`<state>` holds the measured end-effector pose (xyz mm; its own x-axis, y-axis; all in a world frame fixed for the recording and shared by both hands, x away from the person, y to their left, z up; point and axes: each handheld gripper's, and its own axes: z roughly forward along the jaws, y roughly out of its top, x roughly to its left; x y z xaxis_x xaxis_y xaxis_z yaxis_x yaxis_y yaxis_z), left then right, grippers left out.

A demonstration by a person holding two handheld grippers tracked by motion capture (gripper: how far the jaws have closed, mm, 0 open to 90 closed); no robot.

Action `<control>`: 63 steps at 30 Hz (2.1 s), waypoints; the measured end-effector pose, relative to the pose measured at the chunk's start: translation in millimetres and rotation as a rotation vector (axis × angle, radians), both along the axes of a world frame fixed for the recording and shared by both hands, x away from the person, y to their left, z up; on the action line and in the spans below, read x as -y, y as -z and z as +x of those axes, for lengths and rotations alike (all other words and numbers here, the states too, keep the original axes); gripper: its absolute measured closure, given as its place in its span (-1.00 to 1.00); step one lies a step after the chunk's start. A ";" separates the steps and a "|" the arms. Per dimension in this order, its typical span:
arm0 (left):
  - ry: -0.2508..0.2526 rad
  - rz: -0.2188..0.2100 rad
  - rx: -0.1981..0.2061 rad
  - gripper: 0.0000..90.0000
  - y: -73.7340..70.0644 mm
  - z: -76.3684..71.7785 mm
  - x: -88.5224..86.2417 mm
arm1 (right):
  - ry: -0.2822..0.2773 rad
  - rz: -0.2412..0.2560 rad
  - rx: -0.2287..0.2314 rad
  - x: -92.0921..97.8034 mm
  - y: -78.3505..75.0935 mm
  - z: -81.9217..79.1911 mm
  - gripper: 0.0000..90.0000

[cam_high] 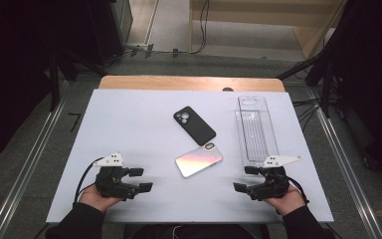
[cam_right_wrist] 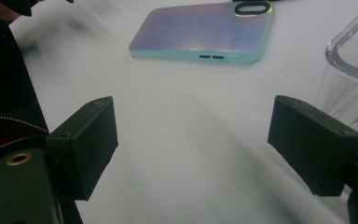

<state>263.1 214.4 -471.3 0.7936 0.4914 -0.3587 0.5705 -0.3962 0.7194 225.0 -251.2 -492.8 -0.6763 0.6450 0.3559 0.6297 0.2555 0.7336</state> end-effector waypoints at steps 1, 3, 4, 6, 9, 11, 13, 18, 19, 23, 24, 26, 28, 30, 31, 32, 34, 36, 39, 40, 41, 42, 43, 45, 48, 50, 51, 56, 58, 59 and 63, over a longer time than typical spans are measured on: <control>-0.002 -0.003 0.001 -0.40 0.3 0.6 0.3 | 0.003 0.000 0.002 -0.2 -0.3 -0.9 -0.69; -0.002 -0.002 -0.003 -0.40 0.3 1.5 0.7 | 0.002 0.000 0.000 -0.2 -0.2 -1.8 -0.69; -0.002 -0.002 -0.003 -0.40 0.3 1.5 0.7 | 0.002 0.000 0.000 -0.2 -0.2 -1.8 -0.69; 0.001 0.001 -0.002 -0.40 -0.1 1.4 1.2 | 0.001 -0.007 0.001 -0.1 0.1 -2.1 -0.69; 0.003 0.006 0.001 -0.40 -0.2 1.4 1.2 | 0.005 -0.001 0.003 -0.2 -0.5 -3.0 -0.69; 0.002 0.005 -0.005 -0.40 -0.5 1.5 1.3 | 0.006 -0.005 0.003 -0.4 0.0 -3.2 -0.69; 0.000 0.019 -0.019 -0.40 -1.3 1.8 1.9 | 0.009 -0.013 -0.009 -0.3 1.1 -2.9 -0.69; 0.005 0.041 -0.017 -0.40 -0.2 2.1 3.3 | 0.012 -0.018 -0.016 -0.4 2.0 -2.7 -0.69; 0.003 0.041 -0.018 -0.40 0.0 2.2 3.3 | 0.010 -0.020 -0.014 -0.6 2.0 -2.8 -0.69; 0.001 0.051 -0.016 -0.40 0.0 2.5 2.8 | 0.011 -0.027 -0.017 -0.7 2.3 -2.6 -0.69; 0.000 0.052 -0.015 -0.40 0.1 2.4 2.9 | 0.012 -0.026 -0.018 -0.6 2.3 -2.5 -0.69; -0.002 0.056 -0.014 -0.40 0.0 2.5 2.8 | 0.012 -0.029 -0.019 -0.6 2.4 -2.7 -0.69; -0.004 0.056 -0.014 -0.40 0.0 2.6 2.9 | 0.012 -0.031 -0.021 -1.0 2.6 -2.7 -0.69; -0.004 0.055 -0.018 -0.40 0.0 2.7 2.8 | 0.010 -0.030 -0.023 -1.1 2.4 -2.8 -0.69; -0.004 0.055 -0.018 -0.40 -0.1 2.7 2.8 | 0.009 -0.029 -0.022 -1.2 2.4 -2.7 -0.69; -0.004 0.056 -0.018 -0.40 -0.1 2.6 2.9 | 0.008 -0.028 -0.022 -1.3 2.4 -2.7 -0.69; -0.005 0.063 -0.019 -0.40 -0.3 2.8 3.0 | 0.008 -0.029 -0.022 -1.4 2.5 -2.8 -0.69; -0.006 0.065 -0.024 -0.40 -0.3 3.0 3.3 | 0.008 -0.030 -0.022 -1.4 2.5 -2.8 -0.69; -0.005 0.065 -0.026 -0.40 -0.2 3.1 3.7 | 0.009 -0.029 -0.022 -1.3 2.5 -2.9 -0.69; -0.006 0.069 -0.027 -0.40 -0.3 3.2 3.9 | 0.008 -0.030 -0.023 -1.3 2.5 -2.9 -0.69; -0.006 0.071 -0.025 -0.40 -0.2 3.2 3.9 | 0.008 -0.030 -0.023 -1.3 2.5 -2.9 -0.69; -0.006 0.072 -0.024 -0.40 -0.1 3.1 4.0 | 0.008 -0.030 -0.023 -1.3 2.3 -3.0 -0.69; -0.007 0.072 -0.024 -0.40 -0.1 3.0 4.2 | 0.007 -0.028 -0.023 -1.2 2.2 -3.1 -0.69; -0.007 0.071 -0.024 -0.40 -0.2 2.8 4.6 | 0.008 -0.024 -0.019 -0.9 2.0 -3.2 -0.69; -0.006 0.070 -0.026 -0.40 -0.4 2.8 4.8 | 0.008 -0.021 -0.019 -0.4 2.2 -3.0 -0.69; -0.007 0.071 -0.028 -0.40 -0.2 3.2 4.7 | 0.007 -0.026 -0.022 -0.7 2.4 -2.9 -0.69; -0.010 0.073 -0.029 -0.40 -0.1 3.3 4.8 | 0.007 -0.026 -0.024 -1.0 2.4 -3.0 -0.69; -0.022 0.091 -0.052 -0.40 -0.4 4.7 5.6 | 0.007 -0.030 -0.025 -1.3 2.6 -2.8 -0.69; -0.027 0.097 -0.048 -0.40 -0.4 5.6 5.6 | 0.008 -0.030 -0.027 -0.9 2.5 -2.8 -0.69; -0.033 0.095 -0.043 -0.40 -0.2 6.0 6.0 | 0.009 -0.030 -0.027 -0.8 2.5 -2.9 -0.69; -0.048 0.065 -0.045 -0.40 -1.6 10.0 6.2 | 0.012 -0.031 -0.026 -0.6 2.9 -2.4 -0.69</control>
